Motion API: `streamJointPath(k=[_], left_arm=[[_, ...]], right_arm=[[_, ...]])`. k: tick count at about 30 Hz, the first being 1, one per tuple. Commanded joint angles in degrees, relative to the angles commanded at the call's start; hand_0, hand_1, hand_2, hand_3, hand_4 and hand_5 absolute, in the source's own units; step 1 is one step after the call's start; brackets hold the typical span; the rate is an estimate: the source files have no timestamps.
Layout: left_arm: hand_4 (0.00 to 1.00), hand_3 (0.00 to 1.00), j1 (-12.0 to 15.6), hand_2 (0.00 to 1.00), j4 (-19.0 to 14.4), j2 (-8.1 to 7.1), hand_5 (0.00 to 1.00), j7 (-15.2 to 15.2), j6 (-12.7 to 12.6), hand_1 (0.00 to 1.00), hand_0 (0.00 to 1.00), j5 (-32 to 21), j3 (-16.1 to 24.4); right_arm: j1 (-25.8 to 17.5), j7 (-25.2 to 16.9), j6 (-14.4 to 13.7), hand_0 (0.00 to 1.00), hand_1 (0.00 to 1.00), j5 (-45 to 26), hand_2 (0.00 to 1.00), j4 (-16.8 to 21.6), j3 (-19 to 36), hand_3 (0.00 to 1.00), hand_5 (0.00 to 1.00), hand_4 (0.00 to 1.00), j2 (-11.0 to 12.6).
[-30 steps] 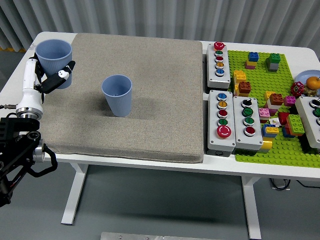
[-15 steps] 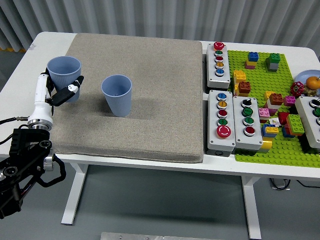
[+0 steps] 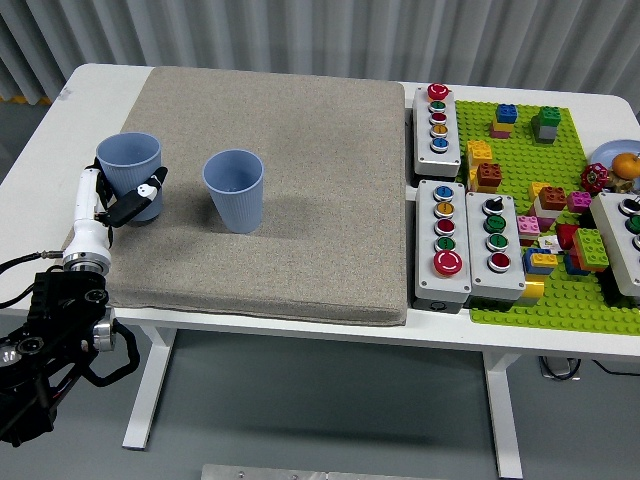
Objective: Pick cup pour cup place
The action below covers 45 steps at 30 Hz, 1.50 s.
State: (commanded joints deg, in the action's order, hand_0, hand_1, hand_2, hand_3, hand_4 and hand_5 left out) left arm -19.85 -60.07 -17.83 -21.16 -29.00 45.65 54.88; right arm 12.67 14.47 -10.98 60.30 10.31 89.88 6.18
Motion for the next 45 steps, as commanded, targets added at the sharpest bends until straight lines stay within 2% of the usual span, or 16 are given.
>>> streamJointPath(k=[11, 12, 17, 18, 23, 24, 37, 45], left_arm=[[0.798, 0.721, 1.0, 0.794, 1.2, 0.48, 0.217, 0.3, 2.6, 0.691, 0.690, -0.2, 0.9], [0.859, 0.789, 1.1, 0.827, 1.1, 0.51, 0.292, 0.2, 2.9, 0.710, 0.709, -0.2, 0.9], [0.859, 0.789, 1.7, 0.827, 0.4, 0.55, 0.292, 0.2, 4.3, 0.710, 0.709, 1.7, 2.0], [0.890, 0.869, 1.7, 0.872, 0.4, 0.55, 0.324, 0.2, 4.4, 0.746, 0.743, 1.9, 2.2], [0.890, 0.869, 2.3, 0.872, -0.6, 0.45, 0.324, 0.9, 5.2, 0.746, 0.743, 4.3, 3.8], [0.916, 0.928, 2.4, 0.920, -0.8, 0.41, 0.351, 1.0, 5.3, 0.768, 0.770, 4.7, 4.1], [0.900, 0.936, 3.5, 0.937, -0.9, 0.51, 0.335, 1.4, 6.0, 0.793, 0.789, 5.8, 4.7], [0.882, 0.931, 4.5, 0.946, -2.3, 0.58, 0.316, 2.4, 6.4, 0.806, 0.796, 8.7, 5.4]], right_arm=[[0.0, 0.1, -0.1, 0.711, 0.658, -0.3, 0.628, 0.0, -0.3, 0.593, 0.107, 0.002, -0.1], [-0.1, 0.1, -0.1, 0.712, 0.658, -0.3, 0.629, 0.0, -0.3, 0.593, 0.110, 0.002, -0.1], [-0.1, 0.1, -0.1, 0.712, 0.658, -0.3, 0.629, 0.0, -0.2, 0.593, 0.110, 0.002, -0.1], [-0.1, 0.1, -0.1, 0.711, 0.658, -0.3, 0.629, 0.0, -0.2, 0.592, 0.110, 0.002, -0.1], [0.0, 0.1, -0.1, 0.711, 0.658, -0.3, 0.629, 0.0, -0.2, 0.592, 0.110, 0.002, -0.1], [0.0, 0.1, -0.1, 0.711, 0.658, -0.4, 0.629, 0.0, -0.2, 0.593, 0.111, 0.002, -0.1], [-0.4, 0.2, 0.0, 0.711, 0.659, 0.2, 0.629, 0.0, 0.0, 0.593, 0.111, 0.002, -0.1], [-0.4, 0.3, 0.1, 0.711, 0.658, 0.5, 0.628, 0.0, 0.1, 0.592, 0.111, 0.002, -0.1]])
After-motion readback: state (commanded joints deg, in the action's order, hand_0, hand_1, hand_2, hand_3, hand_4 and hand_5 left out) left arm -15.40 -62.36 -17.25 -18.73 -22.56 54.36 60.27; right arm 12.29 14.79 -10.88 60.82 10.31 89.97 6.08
